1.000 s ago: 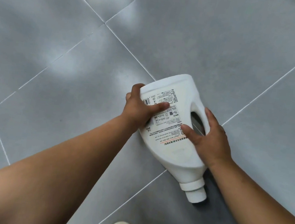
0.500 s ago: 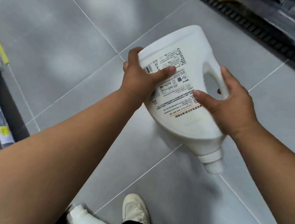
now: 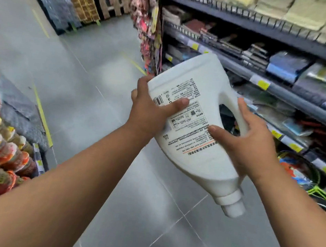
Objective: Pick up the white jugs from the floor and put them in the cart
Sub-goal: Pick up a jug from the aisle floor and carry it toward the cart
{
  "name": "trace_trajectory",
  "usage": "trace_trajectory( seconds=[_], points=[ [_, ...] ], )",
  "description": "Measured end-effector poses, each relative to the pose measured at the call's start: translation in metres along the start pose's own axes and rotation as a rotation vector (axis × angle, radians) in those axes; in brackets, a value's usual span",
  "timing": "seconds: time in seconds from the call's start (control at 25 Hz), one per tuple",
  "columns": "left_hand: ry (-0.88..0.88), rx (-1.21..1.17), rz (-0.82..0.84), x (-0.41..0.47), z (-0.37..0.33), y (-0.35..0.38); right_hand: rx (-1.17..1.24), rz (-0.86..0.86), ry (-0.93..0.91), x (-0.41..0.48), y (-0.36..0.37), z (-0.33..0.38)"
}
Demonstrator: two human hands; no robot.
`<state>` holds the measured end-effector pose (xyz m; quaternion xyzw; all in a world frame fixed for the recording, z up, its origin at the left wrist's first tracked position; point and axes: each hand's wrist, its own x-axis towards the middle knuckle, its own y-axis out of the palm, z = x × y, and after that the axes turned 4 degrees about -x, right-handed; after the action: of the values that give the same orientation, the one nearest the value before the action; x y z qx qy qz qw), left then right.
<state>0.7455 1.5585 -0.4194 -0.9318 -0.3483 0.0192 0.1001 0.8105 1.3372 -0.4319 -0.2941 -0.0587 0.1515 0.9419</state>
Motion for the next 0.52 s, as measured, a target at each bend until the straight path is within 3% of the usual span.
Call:
trace_trajectory(
  seconds=[0.32, 0.52],
  points=[
    [0.35, -0.169, 0.047, -0.064, -0.313, 0.003, 0.064, -0.193, -0.256, -0.033, -0.236, 0.194],
    [0.559, -0.255, 0.114, -0.108, -0.441, 0.033, 0.004, -0.375, -0.363, -0.081, -0.366, 0.255]
  ],
)
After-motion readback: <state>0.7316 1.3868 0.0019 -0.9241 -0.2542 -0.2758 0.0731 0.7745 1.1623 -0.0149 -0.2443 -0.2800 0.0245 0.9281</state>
